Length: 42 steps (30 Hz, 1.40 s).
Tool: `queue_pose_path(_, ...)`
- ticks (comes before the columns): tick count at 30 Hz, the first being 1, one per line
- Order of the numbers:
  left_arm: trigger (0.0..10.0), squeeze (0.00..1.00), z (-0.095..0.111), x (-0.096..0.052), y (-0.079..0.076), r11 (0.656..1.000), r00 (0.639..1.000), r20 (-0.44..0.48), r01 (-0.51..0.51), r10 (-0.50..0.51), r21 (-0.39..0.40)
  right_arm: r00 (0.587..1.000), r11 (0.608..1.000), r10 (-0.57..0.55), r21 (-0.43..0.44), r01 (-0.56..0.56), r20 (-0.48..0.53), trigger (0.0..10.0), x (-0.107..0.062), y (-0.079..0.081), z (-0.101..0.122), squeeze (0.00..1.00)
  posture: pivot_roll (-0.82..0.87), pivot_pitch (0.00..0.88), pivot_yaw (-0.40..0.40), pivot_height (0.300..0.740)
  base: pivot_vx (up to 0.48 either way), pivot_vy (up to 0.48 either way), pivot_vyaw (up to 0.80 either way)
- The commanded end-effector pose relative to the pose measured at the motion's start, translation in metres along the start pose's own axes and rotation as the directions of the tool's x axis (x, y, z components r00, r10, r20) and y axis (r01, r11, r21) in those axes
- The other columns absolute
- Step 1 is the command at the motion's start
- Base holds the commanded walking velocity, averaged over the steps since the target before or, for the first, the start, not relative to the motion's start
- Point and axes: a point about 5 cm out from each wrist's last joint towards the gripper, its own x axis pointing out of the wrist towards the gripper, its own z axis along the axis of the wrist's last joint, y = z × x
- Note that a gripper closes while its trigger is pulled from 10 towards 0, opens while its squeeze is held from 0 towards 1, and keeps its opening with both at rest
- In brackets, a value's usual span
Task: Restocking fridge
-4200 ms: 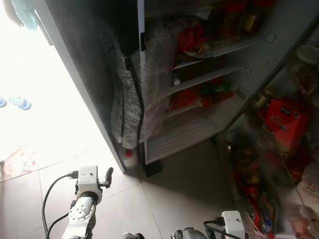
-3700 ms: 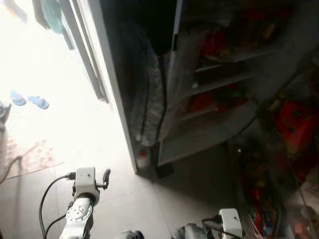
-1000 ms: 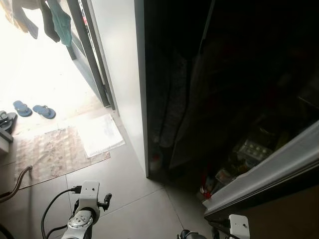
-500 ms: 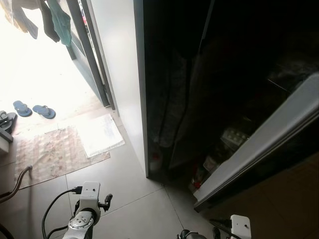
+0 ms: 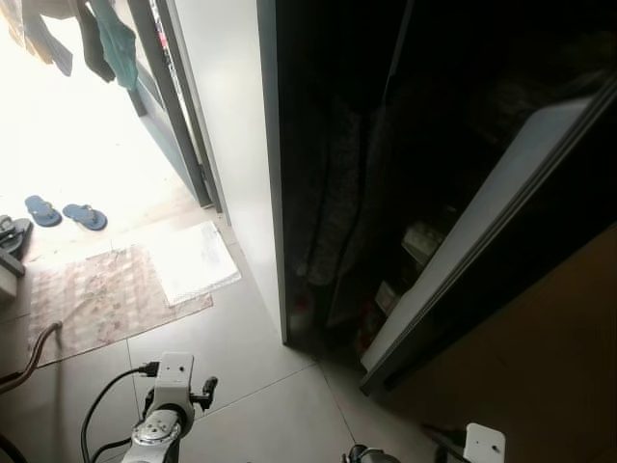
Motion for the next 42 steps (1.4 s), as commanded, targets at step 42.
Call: queue_pose_path(42,10.0,0.0,-0.006,-0.003,0.008,0.997,1.0,-0.004,0.011,-0.011,0.074,0.653,0.934,0.315,-0.105,-0.34,0.689,10.0,-0.035,0.005,0.133,0.0,-0.2,0.183,0.039,0.74,0.0,0.0,0.0)
